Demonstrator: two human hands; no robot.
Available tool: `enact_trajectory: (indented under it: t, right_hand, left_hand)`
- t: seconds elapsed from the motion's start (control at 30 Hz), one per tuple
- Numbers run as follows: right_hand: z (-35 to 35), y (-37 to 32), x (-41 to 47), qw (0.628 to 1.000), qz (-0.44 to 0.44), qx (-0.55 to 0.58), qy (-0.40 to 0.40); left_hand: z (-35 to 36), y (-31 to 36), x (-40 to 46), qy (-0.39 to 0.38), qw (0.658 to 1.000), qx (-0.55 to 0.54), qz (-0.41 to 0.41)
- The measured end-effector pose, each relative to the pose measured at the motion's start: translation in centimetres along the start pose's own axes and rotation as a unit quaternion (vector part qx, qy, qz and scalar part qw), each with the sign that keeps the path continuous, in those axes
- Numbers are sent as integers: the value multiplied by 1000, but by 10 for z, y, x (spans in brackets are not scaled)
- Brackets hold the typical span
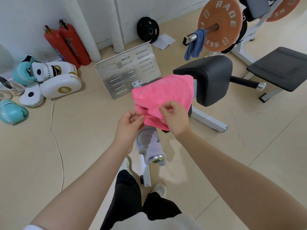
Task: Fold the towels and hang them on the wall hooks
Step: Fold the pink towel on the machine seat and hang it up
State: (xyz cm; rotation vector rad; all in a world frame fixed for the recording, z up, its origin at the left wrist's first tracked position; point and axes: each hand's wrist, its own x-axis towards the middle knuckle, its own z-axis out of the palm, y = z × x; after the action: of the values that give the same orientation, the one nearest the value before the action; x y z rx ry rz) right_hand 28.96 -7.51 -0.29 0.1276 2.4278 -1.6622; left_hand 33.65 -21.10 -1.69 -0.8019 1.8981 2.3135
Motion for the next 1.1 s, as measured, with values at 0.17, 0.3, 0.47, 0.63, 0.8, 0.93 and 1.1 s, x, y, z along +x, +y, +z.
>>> enact_trajectory:
  t: [0.17,0.3,0.47,0.63,0.8,0.93,1.1]
  right_hand:
    - [15,-10,-15,990,-65,-82,-89]
    - [12,-17,-19,980,-119,-131,-93]
    - [9,-13,-22,990,-89,-76,-72]
    - [11,-13,-28,990,-107,-68,-64]
    - [7,-15,-34,975,-166,-127,-80]
    - [-2,-18,-38,988,-119,-25,-93]
    - [6,-13,-29,972,-144,-182,23]
  left_hand:
    - [5,2,-8,6,996,56,63]
    - [8,6,-14,12,995,42,90]
    - [8,6,-17,24,989,75,124]
    - [18,11,-23,44,996,8,76]
    - [24,20,-29,42,997,-68,19]
    - [25,30,-29,56,995,-74,34]
    - [34,50,-34,32,993,-69,86]
